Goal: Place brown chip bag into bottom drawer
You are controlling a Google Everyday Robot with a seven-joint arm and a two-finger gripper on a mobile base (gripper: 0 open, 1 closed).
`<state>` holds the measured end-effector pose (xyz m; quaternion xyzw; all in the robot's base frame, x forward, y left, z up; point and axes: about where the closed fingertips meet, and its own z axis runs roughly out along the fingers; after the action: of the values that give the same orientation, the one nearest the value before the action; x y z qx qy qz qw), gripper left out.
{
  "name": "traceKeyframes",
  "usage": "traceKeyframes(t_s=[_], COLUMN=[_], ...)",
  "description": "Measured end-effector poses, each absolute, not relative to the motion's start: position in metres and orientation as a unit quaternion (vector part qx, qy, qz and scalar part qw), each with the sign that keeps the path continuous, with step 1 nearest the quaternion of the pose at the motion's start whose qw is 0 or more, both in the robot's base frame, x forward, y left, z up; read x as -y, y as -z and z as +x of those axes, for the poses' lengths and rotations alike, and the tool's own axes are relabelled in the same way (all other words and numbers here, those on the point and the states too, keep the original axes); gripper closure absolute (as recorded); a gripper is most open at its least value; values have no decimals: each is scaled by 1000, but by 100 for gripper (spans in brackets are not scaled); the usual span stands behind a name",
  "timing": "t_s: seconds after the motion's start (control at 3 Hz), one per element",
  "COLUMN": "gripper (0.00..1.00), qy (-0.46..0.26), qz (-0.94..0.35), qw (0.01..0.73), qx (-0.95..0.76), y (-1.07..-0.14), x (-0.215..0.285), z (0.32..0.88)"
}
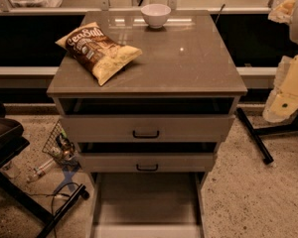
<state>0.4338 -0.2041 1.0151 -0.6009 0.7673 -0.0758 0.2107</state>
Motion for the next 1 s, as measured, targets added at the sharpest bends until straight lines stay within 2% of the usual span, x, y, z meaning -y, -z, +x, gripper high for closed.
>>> traceKeyframes(t_s=[0.33,1.0], gripper=[0,0], qy=[76,53], qz=[-601,-597], qw=[211,250], qx=[-767,-760], y=[-1015,-1022], x=[204,168], z=[434,515])
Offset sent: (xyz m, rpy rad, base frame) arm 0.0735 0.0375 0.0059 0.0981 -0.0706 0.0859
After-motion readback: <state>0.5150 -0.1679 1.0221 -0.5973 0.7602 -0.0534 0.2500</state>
